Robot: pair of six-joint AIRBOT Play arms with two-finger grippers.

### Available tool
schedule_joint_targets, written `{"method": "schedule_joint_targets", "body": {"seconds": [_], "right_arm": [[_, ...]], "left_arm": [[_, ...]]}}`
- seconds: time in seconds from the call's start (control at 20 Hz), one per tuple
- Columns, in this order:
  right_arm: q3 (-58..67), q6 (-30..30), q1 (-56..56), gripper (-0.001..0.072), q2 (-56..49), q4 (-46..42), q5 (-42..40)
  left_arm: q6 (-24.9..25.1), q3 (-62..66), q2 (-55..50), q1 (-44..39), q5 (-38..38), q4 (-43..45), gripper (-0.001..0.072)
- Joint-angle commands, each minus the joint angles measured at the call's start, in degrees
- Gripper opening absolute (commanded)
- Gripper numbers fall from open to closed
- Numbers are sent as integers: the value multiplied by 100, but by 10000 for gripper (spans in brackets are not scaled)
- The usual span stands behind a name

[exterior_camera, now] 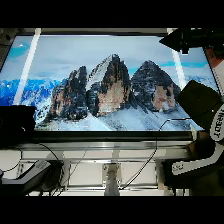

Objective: Fold the clothes and pants, and hang the long-sleeved shirts on hangers.

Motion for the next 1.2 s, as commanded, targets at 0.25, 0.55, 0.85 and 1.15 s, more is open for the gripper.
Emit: {"method": "schedule_joint_targets", "body": {"seconds": [0.25,0.55,0.85,1.15], "right_arm": [[-2,0,7,16,0,2,0],[-2,0,7,16,0,2,0],[-2,0,7,16,0,4,0],[-2,0,7,16,0,2,-111]], "left_arm": [[2,-7,-557,-13,-621,-66,535],[0,-4,-826,-544,-1165,-184,520],[0,79,-979,-1399,-1547,-186,22],[0,726,-133,-2382,-1532,-608,20]]}}
